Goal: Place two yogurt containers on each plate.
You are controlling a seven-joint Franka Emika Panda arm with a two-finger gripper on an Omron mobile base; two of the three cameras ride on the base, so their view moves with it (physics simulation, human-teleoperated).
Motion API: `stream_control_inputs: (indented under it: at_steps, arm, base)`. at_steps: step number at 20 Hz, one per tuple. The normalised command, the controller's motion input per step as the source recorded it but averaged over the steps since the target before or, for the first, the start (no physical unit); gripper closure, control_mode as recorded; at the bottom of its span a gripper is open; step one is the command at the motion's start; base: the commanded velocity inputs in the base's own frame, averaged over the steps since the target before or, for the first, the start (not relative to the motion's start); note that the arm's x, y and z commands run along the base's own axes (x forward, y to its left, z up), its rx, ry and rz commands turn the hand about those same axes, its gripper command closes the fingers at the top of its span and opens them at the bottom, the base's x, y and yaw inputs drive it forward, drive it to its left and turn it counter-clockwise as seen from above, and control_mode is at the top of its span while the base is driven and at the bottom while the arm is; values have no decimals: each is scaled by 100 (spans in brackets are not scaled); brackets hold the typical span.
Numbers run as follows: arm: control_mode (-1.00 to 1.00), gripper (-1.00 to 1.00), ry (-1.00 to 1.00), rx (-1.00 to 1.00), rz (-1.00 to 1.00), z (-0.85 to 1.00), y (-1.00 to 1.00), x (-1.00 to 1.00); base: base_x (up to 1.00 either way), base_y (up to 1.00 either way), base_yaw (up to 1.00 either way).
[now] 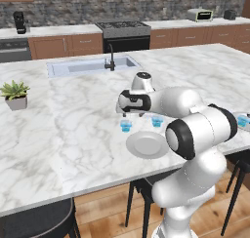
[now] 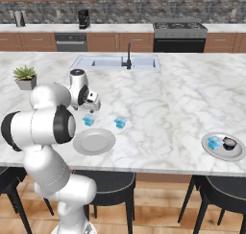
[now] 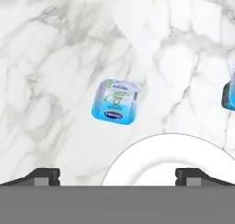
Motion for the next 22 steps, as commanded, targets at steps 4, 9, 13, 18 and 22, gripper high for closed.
stream_control_inputs:
  at_steps: [4, 9, 13, 18, 22]
  arm:
    - [-100, -100, -4, -1, 0, -31, 7, 20]
    - [-100, -100, 0, 0, -6, -35, 0, 18]
    - [-100, -100, 0, 0, -10, -20, 0, 14]
    - [-100, -100, 0, -2, -9, -22, 3, 13]
    - [-100, -100, 0, 0, -10, -11, 10, 20]
  base:
    - [0, 0, 0]
    - [0, 0, 0]
    - [0, 0, 0]
    - [0, 0, 0]
    - [0, 0, 0]
